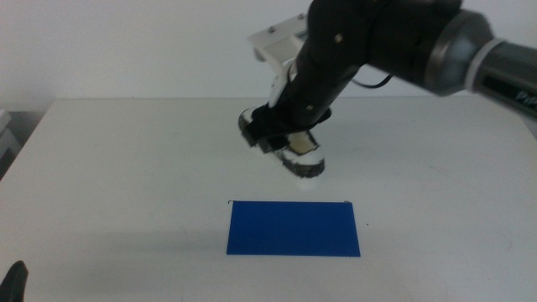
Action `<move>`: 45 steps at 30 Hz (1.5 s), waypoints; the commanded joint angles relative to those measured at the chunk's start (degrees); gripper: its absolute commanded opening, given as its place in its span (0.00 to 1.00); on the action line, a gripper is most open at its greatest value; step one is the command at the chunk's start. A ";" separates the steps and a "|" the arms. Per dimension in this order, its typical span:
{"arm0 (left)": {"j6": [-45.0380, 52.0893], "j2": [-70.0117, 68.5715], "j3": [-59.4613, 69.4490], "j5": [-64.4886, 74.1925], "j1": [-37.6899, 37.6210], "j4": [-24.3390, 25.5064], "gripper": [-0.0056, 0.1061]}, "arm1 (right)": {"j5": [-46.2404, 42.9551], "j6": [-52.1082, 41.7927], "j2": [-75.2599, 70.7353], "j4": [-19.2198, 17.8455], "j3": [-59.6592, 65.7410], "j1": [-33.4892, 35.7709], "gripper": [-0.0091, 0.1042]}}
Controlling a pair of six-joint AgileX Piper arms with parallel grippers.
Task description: Use one arm to grab the shoe from the table and place it on the mat.
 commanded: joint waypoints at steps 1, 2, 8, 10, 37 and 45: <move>-0.16 -1.51 0.16 -4.48 -0.38 -0.61 0.89 | -2.77 -0.36 -2.30 -1.19 -1.47 1.20 0.07; -0.16 -1.51 0.16 -4.48 -0.38 -0.61 0.89 | -2.77 0.00 -1.89 -1.25 -1.47 1.50 0.07; -0.16 -1.51 0.16 -4.48 -0.38 -0.61 0.89 | -2.90 0.43 -0.83 -0.79 -1.47 1.98 0.07; -0.16 -1.51 0.16 -4.48 -0.38 -0.61 0.89 | -2.98 0.43 -0.83 -1.49 -1.47 1.98 0.07; -0.16 -1.51 0.16 -4.48 -0.38 -0.61 0.89 | 1.43 -31.22 -0.83 0.31 -1.47 1.33 0.07; -0.16 -1.51 0.16 -4.48 -0.38 -0.61 0.89 | 3.55 -46.14 -0.83 5.66 -1.47 0.73 0.07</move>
